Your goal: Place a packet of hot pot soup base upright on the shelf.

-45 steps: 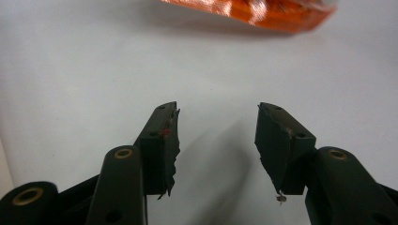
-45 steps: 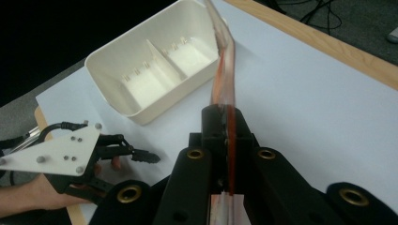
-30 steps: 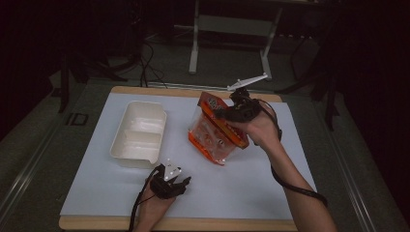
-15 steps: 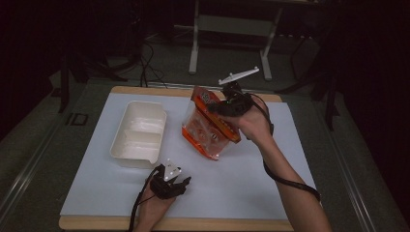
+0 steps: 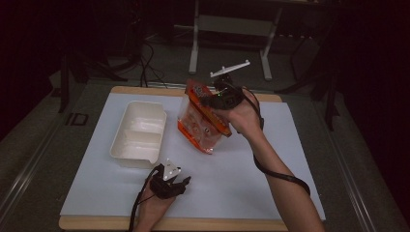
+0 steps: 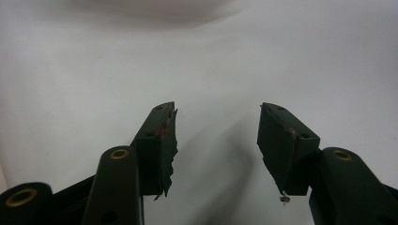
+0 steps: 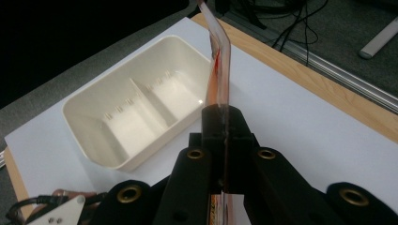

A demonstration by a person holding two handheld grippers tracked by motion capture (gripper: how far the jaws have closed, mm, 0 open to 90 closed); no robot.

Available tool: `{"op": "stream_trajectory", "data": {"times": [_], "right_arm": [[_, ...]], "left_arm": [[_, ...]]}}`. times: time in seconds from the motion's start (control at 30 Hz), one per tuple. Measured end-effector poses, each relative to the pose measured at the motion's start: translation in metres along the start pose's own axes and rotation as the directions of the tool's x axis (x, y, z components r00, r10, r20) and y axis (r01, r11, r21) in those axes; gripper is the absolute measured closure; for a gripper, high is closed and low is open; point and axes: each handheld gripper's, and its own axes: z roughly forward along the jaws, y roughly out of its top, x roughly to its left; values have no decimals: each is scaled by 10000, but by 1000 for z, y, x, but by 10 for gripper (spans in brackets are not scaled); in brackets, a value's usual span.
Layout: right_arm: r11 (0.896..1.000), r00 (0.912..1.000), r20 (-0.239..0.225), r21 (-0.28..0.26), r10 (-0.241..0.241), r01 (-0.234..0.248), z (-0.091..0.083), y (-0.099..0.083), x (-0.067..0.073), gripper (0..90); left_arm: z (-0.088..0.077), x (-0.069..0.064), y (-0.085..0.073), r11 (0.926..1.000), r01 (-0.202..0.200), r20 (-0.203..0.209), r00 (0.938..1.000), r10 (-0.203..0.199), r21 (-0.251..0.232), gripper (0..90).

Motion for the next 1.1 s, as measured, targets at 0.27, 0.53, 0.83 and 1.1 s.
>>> {"op": "stream_trajectory", "data": {"times": [0.27,0.53,0.83,1.1], "right_arm": [[10000,10000,6,-18,12,-12,9,11,6,898],[9999,10000,-57,-121,-29,28,10,22,10,898],[9998,10000,-49,-175,-2,1,16,33,15,898],[9993,9999,-136,-376,-2,-3,23,43,22,898]], "left_arm": [[0,0,0,10000,0,-13,10000,0,-12,475],[0,0,0,10000,-6,-6,10000,6,-8,476],[0,1,0,10000,46,-15,10000,-46,-10,478],[0,0,0,10000,4,-27,10000,-4,-36,479]]}}
